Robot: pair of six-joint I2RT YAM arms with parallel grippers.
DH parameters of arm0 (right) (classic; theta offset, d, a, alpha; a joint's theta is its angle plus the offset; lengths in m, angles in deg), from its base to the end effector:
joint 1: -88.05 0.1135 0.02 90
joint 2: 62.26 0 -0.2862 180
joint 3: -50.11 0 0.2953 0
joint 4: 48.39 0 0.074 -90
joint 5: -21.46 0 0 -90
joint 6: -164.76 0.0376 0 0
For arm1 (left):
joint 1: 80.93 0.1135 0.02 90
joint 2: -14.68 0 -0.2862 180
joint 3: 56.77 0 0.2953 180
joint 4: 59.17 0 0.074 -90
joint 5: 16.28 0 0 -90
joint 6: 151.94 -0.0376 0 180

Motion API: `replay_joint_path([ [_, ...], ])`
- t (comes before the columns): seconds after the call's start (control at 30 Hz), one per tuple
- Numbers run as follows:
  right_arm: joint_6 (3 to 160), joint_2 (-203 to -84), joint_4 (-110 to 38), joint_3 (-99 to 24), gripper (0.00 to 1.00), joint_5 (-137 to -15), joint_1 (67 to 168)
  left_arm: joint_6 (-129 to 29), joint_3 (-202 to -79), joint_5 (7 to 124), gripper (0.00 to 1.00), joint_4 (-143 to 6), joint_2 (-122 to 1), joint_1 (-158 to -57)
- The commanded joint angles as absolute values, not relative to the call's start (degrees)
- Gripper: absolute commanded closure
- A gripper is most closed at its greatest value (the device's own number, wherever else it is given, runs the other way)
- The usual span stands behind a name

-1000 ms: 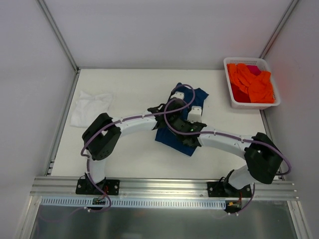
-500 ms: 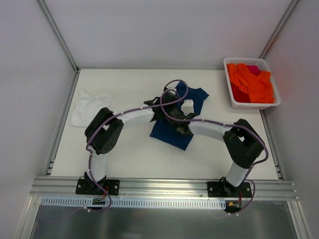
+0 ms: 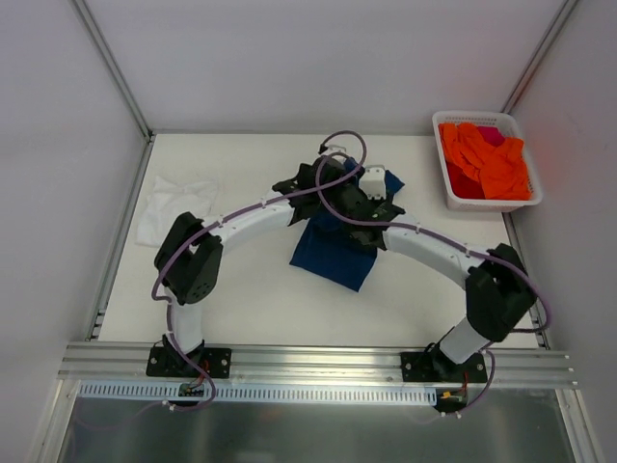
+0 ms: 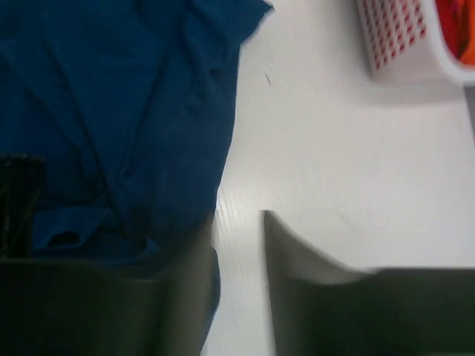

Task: Fold and stack the t-shirts
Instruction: Fold the folded rectangular tshirt in 1/3 of the way

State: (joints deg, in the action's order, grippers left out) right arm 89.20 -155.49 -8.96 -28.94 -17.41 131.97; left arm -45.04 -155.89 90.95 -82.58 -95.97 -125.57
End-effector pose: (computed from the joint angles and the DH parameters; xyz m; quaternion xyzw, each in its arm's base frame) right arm 0.2943 0.2427 0.2483 -0.0877 0.8631 -0.2206 0.4458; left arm 0.3639 -0.3437 0.2593 0.1430 0.8678 -0.1197 0.4606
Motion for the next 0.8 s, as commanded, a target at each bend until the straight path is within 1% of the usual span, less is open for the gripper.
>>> replay_joint_path([
  [0.0,85.2,-147.0,-11.9,-31.7,0.89,-20.5,132.9,-43.8,-154.4,87.5,0.41,-80.7,-86.7,-127.9],
  [0.03,86.2,-146.1,-11.9,-30.0,1.00,-24.3,132.9,-41.7,-151.2,87.7,0.82,-80.7,-85.8,-127.9],
  [0.07,86.2,-144.9,-11.9,-29.3,1.00,-26.8,132.9,-40.5,-149.4,87.7,1.00,-80.9,-85.0,-127.9],
  [0.13,86.3,-144.5,-12.9,-27.8,0.99,-34.2,132.8,-37.9,-144.6,85.9,1.00,-80.8,-83.1,-128.2],
  [0.27,89.3,-145.3,-17.8,-22.2,0.99,-42.4,132.9,-33.8,-137.6,85.0,1.00,-80.6,-81.4,-129.1],
  [0.5,92.4,-152.2,-24.5,-19.9,0.99,-48.1,132.9,-27.6,-128.3,84.1,1.00,-77.1,-81.1,-129.4],
  [0.77,93.1,-156.4,-25.2,-22.3,1.00,-49.1,132.9,-25.9,-125.7,81.4,1.00,-72.1,-84.5,-129.4],
])
